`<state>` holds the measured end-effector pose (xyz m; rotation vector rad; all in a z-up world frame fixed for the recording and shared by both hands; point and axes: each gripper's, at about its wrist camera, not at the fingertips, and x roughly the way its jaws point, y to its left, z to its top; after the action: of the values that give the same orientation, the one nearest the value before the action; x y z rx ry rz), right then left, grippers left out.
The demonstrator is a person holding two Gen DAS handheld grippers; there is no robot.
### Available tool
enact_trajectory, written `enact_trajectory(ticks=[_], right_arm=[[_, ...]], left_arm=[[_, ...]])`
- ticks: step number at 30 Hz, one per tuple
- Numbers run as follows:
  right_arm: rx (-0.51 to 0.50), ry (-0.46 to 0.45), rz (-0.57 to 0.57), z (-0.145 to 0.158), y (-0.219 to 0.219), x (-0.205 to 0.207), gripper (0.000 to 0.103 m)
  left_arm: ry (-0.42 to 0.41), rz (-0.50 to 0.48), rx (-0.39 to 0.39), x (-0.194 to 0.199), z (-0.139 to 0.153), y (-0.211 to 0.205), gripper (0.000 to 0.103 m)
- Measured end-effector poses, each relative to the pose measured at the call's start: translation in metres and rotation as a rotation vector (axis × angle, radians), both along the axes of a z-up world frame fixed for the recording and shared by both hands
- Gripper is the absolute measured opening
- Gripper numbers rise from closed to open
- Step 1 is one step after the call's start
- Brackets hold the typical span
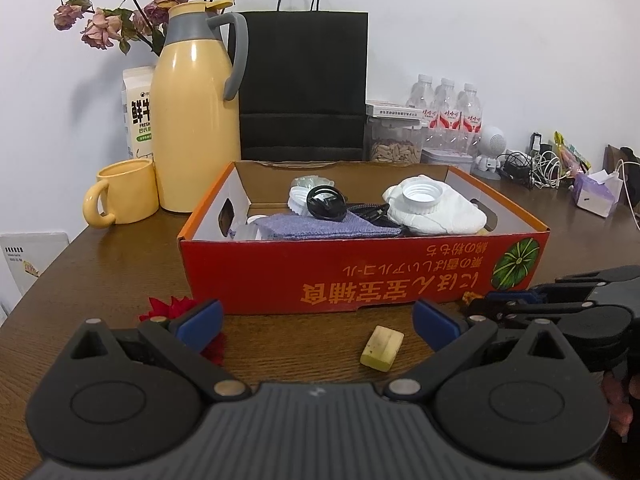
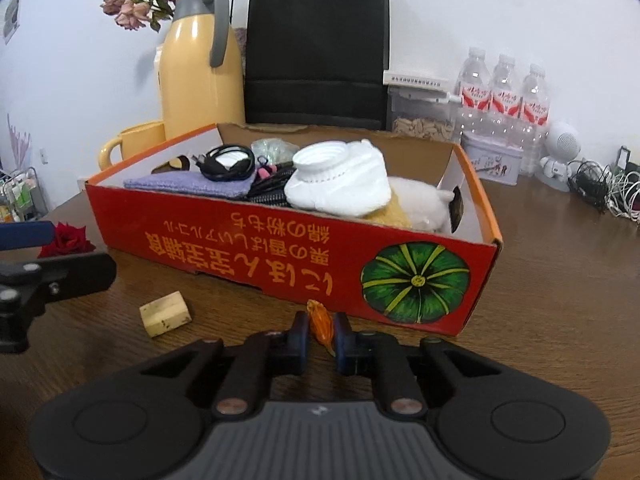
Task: Organize objects
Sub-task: 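Grasp the orange dried leaf with the right tool while the left tool grasps the yellow block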
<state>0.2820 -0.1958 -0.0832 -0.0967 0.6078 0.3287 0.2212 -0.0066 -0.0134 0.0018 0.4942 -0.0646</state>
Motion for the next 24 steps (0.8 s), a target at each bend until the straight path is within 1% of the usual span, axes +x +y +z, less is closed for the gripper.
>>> enact_trajectory(ticks=[4, 10, 14, 18, 20, 24], right_arm=[[-0.002, -0.049, 0.006, 0.004, -0.001, -0.009, 0.012], [0.065, -0.163, -0.003, 0.026, -0.017, -0.031, 0.012], [0.096, -0.181, -0.003, 0.031, -0.022, -0.033, 0.012], [0.104, -0.181, 0.012, 0.032, -0.022, -0.034, 0.012], [0.106, -0.182, 0.020, 0.032, -0.021, -0.036, 0.012], [0.108, -0.183, 0.025, 0.032, -0.020, -0.039, 0.012]], left_arm=[[0.014, -0.004, 0.005, 0.003, -0.003, -0.001, 0.103], [0.073, -0.056, 0.043, 0.011, -0.015, -0.014, 0.103], [0.089, -0.081, 0.109, 0.017, -0.024, -0.030, 0.103], [0.102, -0.070, 0.158, 0.022, -0.029, -0.042, 0.103], [0.107, -0.061, 0.141, 0.025, -0.029, -0.041, 0.103], [0.132, -0.030, 0.071, 0.032, -0.029, -0.034, 0.103]])
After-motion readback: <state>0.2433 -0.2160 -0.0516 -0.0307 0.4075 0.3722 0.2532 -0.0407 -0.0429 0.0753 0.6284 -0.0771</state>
